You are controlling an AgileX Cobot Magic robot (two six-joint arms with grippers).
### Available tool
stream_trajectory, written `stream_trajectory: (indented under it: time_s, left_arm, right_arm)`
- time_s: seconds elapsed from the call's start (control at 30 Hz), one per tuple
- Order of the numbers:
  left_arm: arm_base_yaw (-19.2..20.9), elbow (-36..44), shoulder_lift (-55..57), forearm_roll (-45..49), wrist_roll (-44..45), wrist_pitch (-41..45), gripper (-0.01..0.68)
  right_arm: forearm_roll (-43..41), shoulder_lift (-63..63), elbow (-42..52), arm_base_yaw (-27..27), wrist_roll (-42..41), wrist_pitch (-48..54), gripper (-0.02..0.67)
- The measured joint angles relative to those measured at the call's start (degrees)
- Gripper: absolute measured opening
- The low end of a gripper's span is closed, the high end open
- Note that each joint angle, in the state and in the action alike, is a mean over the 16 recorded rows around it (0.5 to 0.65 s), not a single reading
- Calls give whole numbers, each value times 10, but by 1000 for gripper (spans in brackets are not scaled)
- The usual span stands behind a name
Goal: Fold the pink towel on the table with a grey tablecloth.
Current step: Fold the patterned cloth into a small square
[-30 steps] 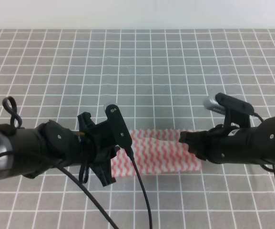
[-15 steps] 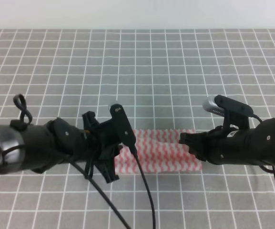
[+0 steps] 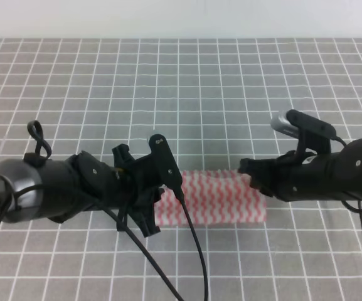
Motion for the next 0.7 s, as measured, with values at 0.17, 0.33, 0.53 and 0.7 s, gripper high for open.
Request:
stream_trajectory:
  time_s: [0.17,0.33,0.53,0.7]
  left_arm:
    - [0,0,1,0,1,-3,-3]
    - [0,0,2,0,2,-6,-3]
    - [0,0,2,0,2,-8,-3]
    - [0,-1,3,-1,2,-14,-3]
  right_arm:
    - [-3,6,-10,-11,-2,17,-15]
    - [-2,10,-17,-17,-7,29,-15]
    - [-1,14,-26,-17,-12,38,-15]
    - [-1,23,-34,-17,-15,46,-15]
